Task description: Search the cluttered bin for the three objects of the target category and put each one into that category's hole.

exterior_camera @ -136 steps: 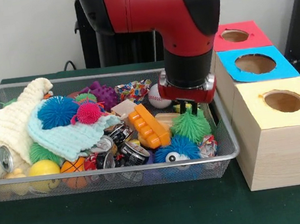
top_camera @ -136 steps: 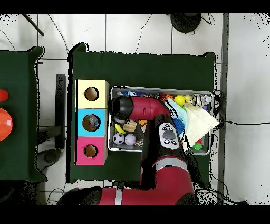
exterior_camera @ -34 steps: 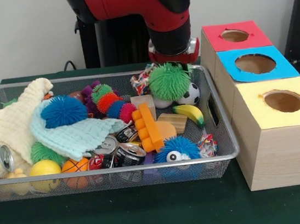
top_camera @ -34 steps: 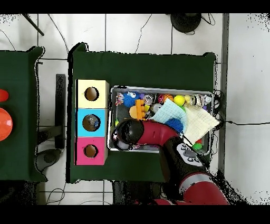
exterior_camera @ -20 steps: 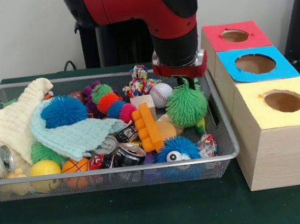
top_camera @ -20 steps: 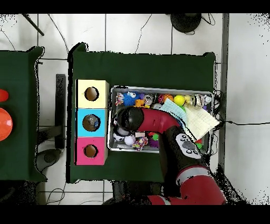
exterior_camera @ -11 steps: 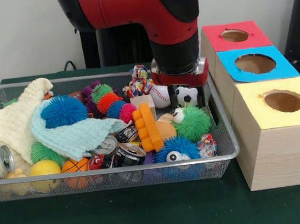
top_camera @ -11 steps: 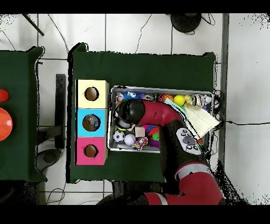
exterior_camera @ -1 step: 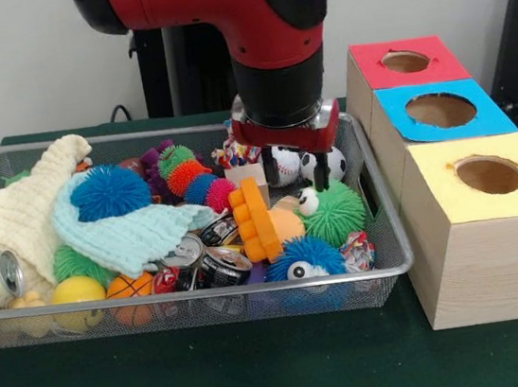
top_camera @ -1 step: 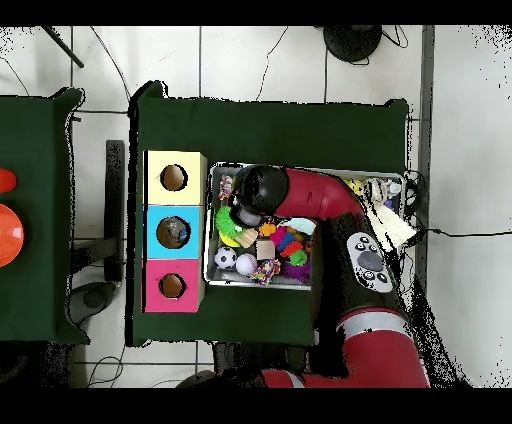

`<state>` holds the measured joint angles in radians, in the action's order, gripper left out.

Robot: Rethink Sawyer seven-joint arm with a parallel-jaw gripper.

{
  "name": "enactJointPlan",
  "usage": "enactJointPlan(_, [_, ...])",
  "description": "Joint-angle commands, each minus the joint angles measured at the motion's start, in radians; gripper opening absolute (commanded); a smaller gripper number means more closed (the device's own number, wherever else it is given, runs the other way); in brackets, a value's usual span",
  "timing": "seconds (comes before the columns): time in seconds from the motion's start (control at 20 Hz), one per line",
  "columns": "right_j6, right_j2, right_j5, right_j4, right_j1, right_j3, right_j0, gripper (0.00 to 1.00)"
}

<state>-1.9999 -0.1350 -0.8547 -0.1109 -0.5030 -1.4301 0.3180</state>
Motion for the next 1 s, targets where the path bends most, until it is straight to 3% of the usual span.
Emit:
enactJointPlan(0.05, [-0.089, 0.04, -0.094, -0.014, 0.066, 0.163, 0.023, 1.0])
enactJointPlan(0.2, [-0.079, 0.053, -0.033, -0.032, 0.06, 0.137, 0.028, 1.0])
enactJointPlan(0.4, [-0.032, 0.048, -0.05, -0.03, 0.046, 0.132, 0.057, 1.0])
enactJointPlan(0.5, [0.027, 0.027, -0.057, -0.034, 0.049, 0.133, 0.088, 1.0])
enactJointPlan(0.65, [0.131, -0.009, -0.09, -0.032, 0.002, 0.074, 0.153, 1.0])
enactJointPlan(0.8, [0.142, 0.017, -0.149, -0.07, -0.03, 0.112, 0.15, 1.0])
enactJointPlan(1.0, [0.138, 0.016, -0.14, -0.09, -0.004, 0.15, 0.16, 1.0])
